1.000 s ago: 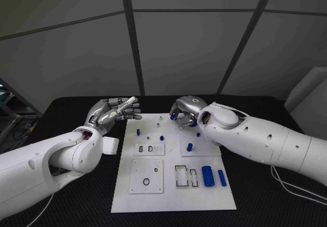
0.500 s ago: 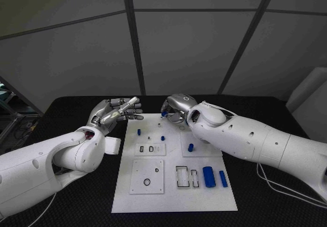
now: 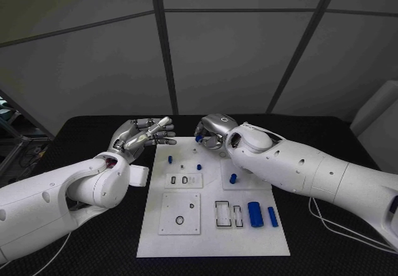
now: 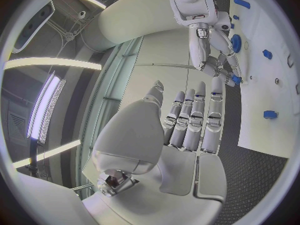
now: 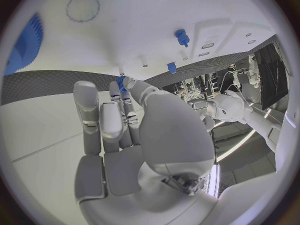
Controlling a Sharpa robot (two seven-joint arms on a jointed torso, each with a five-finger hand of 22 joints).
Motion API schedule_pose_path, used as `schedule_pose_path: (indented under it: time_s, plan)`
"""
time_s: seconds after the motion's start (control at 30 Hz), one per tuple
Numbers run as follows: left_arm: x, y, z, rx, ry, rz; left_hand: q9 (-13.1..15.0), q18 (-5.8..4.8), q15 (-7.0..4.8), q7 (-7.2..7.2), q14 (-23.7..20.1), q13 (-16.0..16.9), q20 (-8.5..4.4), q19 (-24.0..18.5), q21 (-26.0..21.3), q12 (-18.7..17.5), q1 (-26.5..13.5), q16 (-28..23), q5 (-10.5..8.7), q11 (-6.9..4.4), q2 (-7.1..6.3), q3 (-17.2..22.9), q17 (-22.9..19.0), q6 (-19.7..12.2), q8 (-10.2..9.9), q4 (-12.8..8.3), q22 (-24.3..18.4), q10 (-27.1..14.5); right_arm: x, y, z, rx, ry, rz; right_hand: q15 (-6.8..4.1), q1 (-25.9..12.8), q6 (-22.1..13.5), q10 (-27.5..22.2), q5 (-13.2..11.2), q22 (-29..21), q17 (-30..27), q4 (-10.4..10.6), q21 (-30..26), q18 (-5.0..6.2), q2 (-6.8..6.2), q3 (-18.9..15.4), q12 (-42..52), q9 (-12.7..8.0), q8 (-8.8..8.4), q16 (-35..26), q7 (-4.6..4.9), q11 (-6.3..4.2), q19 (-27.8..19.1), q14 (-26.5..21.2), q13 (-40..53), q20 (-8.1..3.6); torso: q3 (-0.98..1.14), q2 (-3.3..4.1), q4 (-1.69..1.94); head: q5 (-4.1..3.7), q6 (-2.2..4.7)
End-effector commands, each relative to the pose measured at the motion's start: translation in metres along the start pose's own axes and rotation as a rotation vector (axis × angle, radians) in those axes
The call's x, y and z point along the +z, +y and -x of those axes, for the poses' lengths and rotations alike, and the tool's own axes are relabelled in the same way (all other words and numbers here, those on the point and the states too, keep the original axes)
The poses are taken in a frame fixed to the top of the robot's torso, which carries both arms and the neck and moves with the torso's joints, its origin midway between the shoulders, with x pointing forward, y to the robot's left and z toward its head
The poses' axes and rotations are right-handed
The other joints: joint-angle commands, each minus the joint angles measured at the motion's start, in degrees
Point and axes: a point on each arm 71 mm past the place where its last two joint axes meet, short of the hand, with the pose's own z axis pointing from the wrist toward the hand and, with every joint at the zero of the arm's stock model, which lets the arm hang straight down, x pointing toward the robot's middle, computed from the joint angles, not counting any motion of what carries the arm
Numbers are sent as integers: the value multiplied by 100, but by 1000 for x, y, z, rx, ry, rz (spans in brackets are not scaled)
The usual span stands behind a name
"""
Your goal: Assemble the parts on the task board
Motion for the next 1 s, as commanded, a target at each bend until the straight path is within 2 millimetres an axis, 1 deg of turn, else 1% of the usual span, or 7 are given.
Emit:
schedule_pose_path:
  time_s: [0.03,0.3,0.43,0.57,0.8,0.87,1.0]
  plan:
    - [0,-2,-2,-1,15,-9,-4,268,6,55,-26,5,6,-33,-27,-36,-27,-19,-8,22,19,-7,5,-1,-26,-11,-5,2,1,1,-1,-7,34,4,-19,-8,4,-8,15,5,-1,11,32,-92,-33,32,-21,4,-14,33,44,43,24,180,5,22,1,1,1,11,-8]
    - [-1,-3,-2,0,15,-11,-4,268,9,58,-33,5,8,-41,-32,-42,-28,-28,-8,25,21,-9,8,-3,-31,-13,-8,-1,2,0,-4,-14,60,-3,-13,-23,0,-12,8,-7,-12,17,28,-89,-37,31,-27,3,-20,30,46,47,12,176,6,25,3,17,-14,26,-6]
    - [-1,-3,-2,-1,16,-12,-4,268,9,58,-33,5,8,-41,-32,-42,-28,-28,-8,25,21,-9,8,-3,-31,-13,-8,-1,3,-1,-5,-24,71,-16,-4,-53,-14,-31,-3,5,-8,30,41,-89,-48,28,-44,0,-34,39,47,53,0,173,7,31,2,15,-2,30,-27]
    - [-1,-3,-2,-1,16,-12,-4,268,9,58,-33,5,8,-41,-32,-42,-28,-28,-8,25,21,-9,8,-3,-31,-13,-8,-1,4,-2,-6,-36,71,-37,12,-95,-43,-88,-27,6,-14,50,51,-87,-62,31,-81,-6,-60,46,54,67,-26,168,1,45,1,18,-6,28,-31]
    - [0,-3,-2,-1,18,-10,-5,268,11,62,-39,4,10,-47,-36,-48,-28,-36,-7,28,23,-11,10,-7,-38,-16,-11,-7,6,-1,-6,-46,57,-55,46,-172,-125,-235,-45,16,-21,80,72,-89,-130,32,-117,-22,-118,60,85,111,-65,157,-26,85,6,13,-10,46,-34]
    - [0,-3,-2,-2,19,-9,-5,268,11,62,-39,4,10,-47,-36,-48,-28,-36,-7,28,23,-11,10,-7,-38,-16,-11,-7,7,-1,-6,-46,56,-57,75,-221,-189,-394,-37,19,5,108,81,-89,-166,38,-134,-34,-150,86,105,142,-81,159,-60,109,7,15,-8,42,-27]
    - [0,-2,-2,-3,20,-7,-5,268,11,62,-39,4,10,-47,-36,-48,-28,-36,-7,28,23,-11,10,-7,-38,-16,-11,-7,7,0,-6,-48,63,-57,122,-324,-307,-664,-4,75,41,164,132,-93,-252,21,-131,-52,-178,130,138,204,-79,159,-123,159,-2,19,4,60,-16]
